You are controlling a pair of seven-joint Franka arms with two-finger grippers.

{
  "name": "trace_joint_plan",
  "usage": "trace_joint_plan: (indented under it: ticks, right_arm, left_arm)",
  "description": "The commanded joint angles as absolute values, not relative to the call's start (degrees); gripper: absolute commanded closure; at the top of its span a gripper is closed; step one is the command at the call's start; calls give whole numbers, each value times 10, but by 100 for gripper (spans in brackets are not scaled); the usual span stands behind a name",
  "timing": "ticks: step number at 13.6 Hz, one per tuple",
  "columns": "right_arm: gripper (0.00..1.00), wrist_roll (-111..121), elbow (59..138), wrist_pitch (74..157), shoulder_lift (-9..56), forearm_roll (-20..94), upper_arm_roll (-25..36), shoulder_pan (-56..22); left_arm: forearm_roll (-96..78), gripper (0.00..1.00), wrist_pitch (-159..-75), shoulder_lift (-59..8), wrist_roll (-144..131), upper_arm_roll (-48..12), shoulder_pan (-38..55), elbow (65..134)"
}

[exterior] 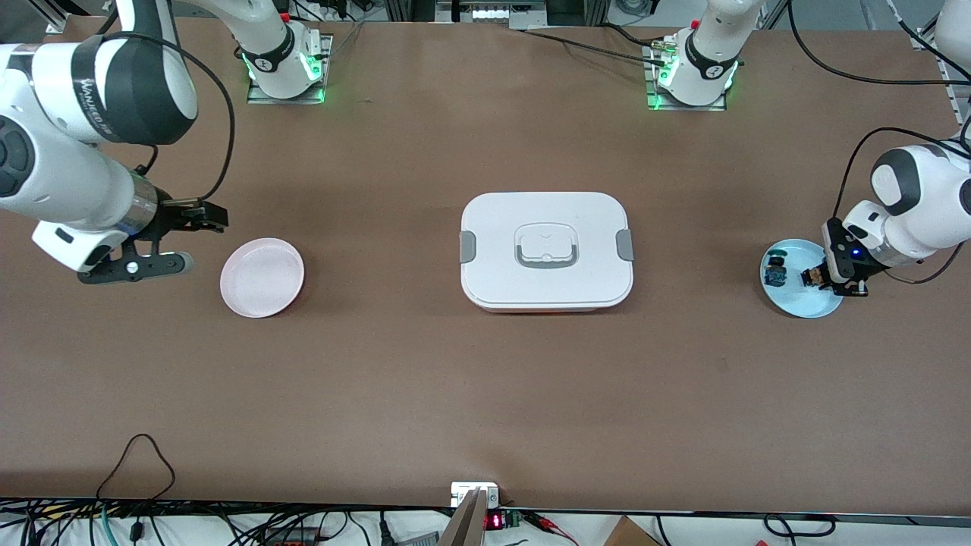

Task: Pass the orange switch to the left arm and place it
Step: 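Lower the switch onto the blue plate while the right gripper retracts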

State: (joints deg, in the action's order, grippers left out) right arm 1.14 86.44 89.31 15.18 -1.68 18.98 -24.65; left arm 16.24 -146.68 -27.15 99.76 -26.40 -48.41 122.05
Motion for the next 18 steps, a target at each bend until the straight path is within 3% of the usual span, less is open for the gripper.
trace_joint_plan:
  ticks: [1, 6, 7, 8, 14, 18]
  right_arm:
    - [0, -50, 846, 862, 142, -25, 150, -199]
    - [0, -73, 849, 867, 120, -23, 72, -79]
    - [0, -75, 849, 862, 115, -24, 71, -79]
    - [0, -76, 849, 860, 112, -24, 71, -78]
    - [0, -69, 858, 888, 105, -24, 69, -61]
    - [0, -67, 860, 903, 102, -23, 41, -26]
  left_arm:
    - [180, 73, -1489, -293, 1006, -272, -504, 1221]
    - [204, 71, -1497, -304, 1005, -272, -515, 1220]
    - [204, 54, -1495, -304, 1005, -272, -515, 1220]
    - [204, 1, -1493, -303, 1006, -273, -516, 1217]
    - [203, 0, -1435, -274, 998, -280, -516, 1205]
    - [193, 0, -1281, -267, 984, -301, -516, 1122]
